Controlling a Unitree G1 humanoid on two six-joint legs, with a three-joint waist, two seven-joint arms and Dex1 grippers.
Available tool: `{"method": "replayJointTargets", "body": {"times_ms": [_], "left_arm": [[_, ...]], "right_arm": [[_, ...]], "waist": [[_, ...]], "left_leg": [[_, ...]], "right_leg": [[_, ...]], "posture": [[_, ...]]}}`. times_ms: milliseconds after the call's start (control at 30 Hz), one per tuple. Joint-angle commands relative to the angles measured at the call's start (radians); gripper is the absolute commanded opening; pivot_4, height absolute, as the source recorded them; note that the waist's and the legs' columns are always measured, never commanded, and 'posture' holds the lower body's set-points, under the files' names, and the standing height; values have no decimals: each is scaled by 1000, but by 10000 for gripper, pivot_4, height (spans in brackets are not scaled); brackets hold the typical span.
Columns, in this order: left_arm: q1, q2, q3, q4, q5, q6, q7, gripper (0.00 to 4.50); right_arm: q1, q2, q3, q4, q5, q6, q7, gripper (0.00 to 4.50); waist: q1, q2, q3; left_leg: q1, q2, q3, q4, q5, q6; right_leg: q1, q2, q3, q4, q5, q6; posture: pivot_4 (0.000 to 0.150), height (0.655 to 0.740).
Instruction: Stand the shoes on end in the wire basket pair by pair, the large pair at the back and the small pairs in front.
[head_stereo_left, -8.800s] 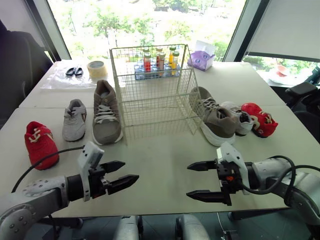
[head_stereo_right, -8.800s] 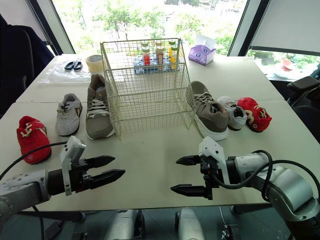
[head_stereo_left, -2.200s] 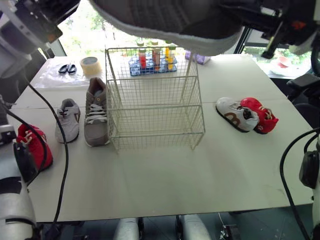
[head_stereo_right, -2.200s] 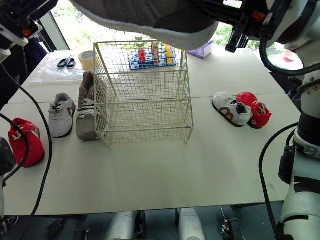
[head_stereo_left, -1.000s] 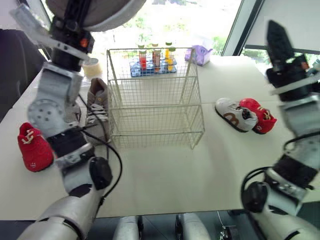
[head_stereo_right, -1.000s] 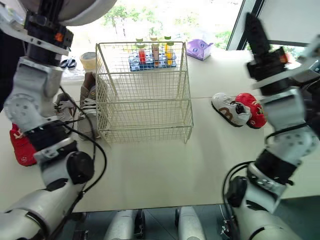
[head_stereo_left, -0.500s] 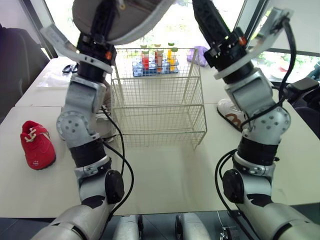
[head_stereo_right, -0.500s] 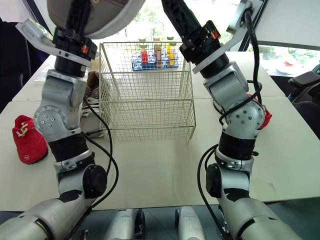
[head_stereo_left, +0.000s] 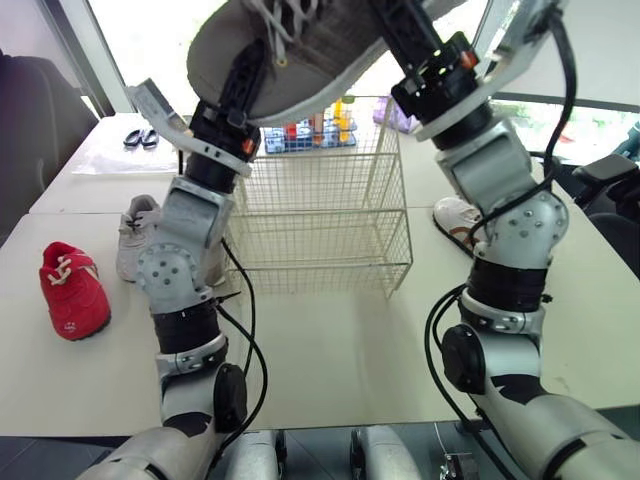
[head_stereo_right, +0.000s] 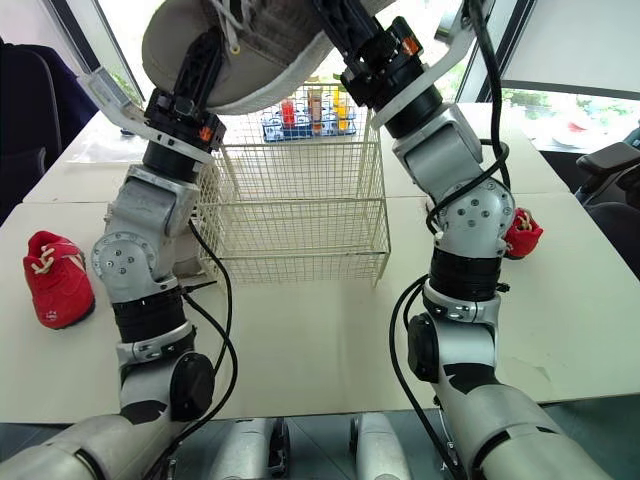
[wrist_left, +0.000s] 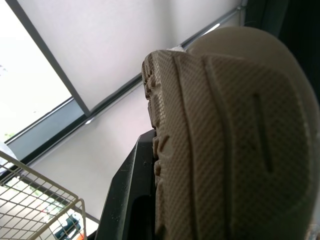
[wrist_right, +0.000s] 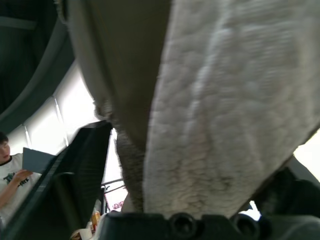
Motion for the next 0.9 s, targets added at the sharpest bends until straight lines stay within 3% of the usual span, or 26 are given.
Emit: {"method": "replayJointTargets", "body": {"times_ms": [33,133,167,300,367,500,633,800,900], "left_arm": [[-10,21,-36,-29,18,3,-18,7193],[0,27,-48,-39,20,8,-23,7193],[4,30,-53,-45,20,13,-25,17380],[31,93,-90,-87,47,67,-18,36797],[46,137,-109,-111,63,93,-22,36797],[113,327,-140,-215,114,190,-48,36797],[167,505,-115,-346,126,255,-12,36797],[272,648,-74,-433,93,307,-45,36797],[336,741,-41,-433,146,300,-114,36797]], "right_arm": [[-35,-5,0,-41,-2,-28,21,23002],[-36,-11,-6,-38,-4,-33,28,17208],[-37,-16,-8,-36,-6,-34,35,16998],[-45,-56,-12,-27,-13,-26,79,16995],[-55,-86,-14,-18,-27,-27,108,16995],[-140,-255,-11,114,-113,-46,289,16995],[-312,-441,79,437,-309,-166,624,16995],[-451,-482,180,741,-502,-322,905,16995],[-510,-472,228,883,-605,-428,1018,16995]], "waist": [[0,0,0],[-1,0,0],[-1,0,0],[-1,0,0],[-2,0,0],[-3,1,1],[-1,1,3],[-12,1,3],[-11,1,3]], "left_leg": [[0,0,0,0,0,0],[0,0,0,0,0,0],[0,0,0,0,0,0],[0,0,0,0,0,0],[0,0,0,0,0,0],[1,0,1,-2,0,0],[1,0,2,-4,0,0],[6,0,3,-11,0,0],[5,0,3,-14,1,-2]], "right_leg": [[0,0,0,0,0,0],[0,0,0,0,0,0],[0,0,0,0,0,0],[0,0,0,0,0,0],[0,0,0,0,0,0],[-1,0,1,0,0,0],[-3,0,2,-1,0,-1],[-1,0,5,-6,0,-1],[-5,0,6,-6,0,-1]], "posture": [[1500,6609],[1500,6609],[1500,6609],[1500,6609],[1500,6609],[1500,6609],[1500,6609],[1500,6609],[1500,6609]]}}
